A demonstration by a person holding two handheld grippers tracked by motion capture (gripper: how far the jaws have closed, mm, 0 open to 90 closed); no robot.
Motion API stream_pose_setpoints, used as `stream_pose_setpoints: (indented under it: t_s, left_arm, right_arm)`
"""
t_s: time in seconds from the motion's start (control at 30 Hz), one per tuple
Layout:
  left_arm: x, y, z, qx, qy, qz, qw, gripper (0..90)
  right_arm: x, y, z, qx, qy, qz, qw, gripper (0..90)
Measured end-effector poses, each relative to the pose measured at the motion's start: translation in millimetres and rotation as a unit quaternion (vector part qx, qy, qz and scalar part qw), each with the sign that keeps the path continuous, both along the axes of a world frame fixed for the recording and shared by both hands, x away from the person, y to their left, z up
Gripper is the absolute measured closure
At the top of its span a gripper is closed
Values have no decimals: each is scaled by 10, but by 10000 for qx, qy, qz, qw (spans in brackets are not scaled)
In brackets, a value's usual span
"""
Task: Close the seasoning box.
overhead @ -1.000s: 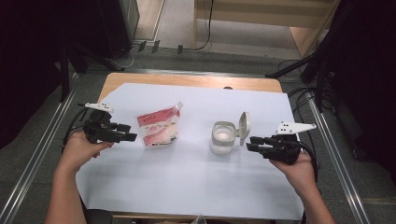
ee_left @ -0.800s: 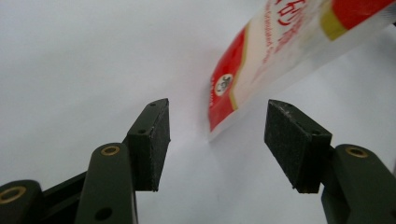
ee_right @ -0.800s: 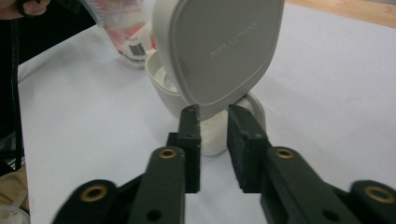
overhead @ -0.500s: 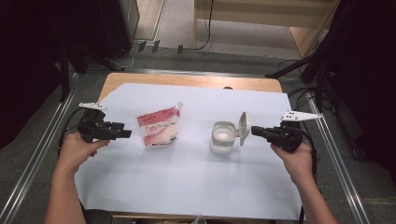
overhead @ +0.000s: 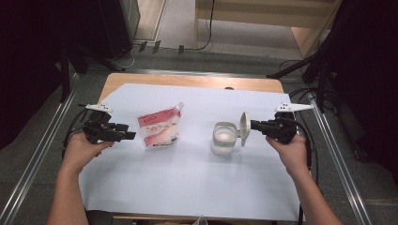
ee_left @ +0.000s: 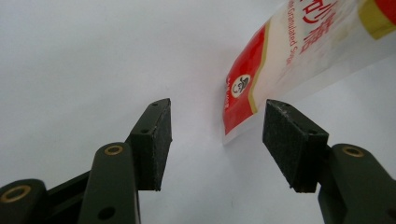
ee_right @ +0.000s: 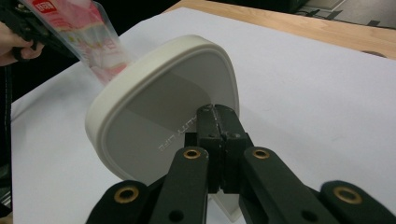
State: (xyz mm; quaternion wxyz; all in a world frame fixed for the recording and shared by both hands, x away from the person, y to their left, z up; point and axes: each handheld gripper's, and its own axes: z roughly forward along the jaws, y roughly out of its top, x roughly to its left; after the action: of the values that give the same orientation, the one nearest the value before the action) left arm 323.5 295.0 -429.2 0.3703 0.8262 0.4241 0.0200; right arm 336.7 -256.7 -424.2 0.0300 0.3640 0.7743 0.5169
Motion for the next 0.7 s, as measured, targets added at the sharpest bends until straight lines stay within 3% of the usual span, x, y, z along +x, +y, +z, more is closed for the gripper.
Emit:
stream_pose_setpoints:
  t_s: [0.37,0.53,0.7]
  left_arm:
    - [19,5,4,40,-166,148,9997,414]
    - [18,14,7,34,-207,197,9996,412]
    - [21,3,7,57,-204,125,9997,428]
  right_arm:
    - [5,174,25,49,-63,136,9999,900]
    - [-13,295,24,-84,-51,238,9997,900]
    - [-32,353,28,-145,-86,350,9992,824]
